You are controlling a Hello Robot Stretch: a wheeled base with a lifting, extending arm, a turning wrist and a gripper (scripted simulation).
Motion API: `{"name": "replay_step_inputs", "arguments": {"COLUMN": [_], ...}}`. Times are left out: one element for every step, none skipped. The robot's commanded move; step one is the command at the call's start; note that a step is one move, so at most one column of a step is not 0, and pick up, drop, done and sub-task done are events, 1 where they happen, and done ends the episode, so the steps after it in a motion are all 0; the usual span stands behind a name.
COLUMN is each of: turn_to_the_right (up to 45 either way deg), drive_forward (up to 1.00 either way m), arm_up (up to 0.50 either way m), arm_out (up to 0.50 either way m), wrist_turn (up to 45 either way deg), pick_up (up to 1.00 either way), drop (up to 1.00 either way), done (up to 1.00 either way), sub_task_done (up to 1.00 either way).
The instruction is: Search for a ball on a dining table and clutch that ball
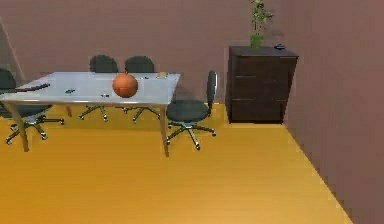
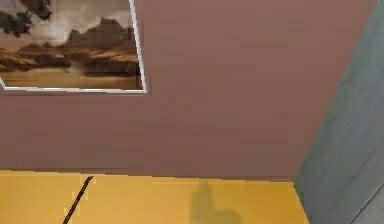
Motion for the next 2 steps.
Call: {"name": "replay_step_inputs", "arguments": {"turn_to_the_right": [0.0, -45.0], "drive_forward": [1.00, 0.00], "arm_up": [0.00, 0.00], "arm_out": [0.00, 0.00], "wrist_turn": [0.0, 0.0], "pick_up": [0.00, 0.00], "drop": [0.00, 0.00], "done": [0.00, 0.00], "sub_task_done": [0.00, 0.00]}}
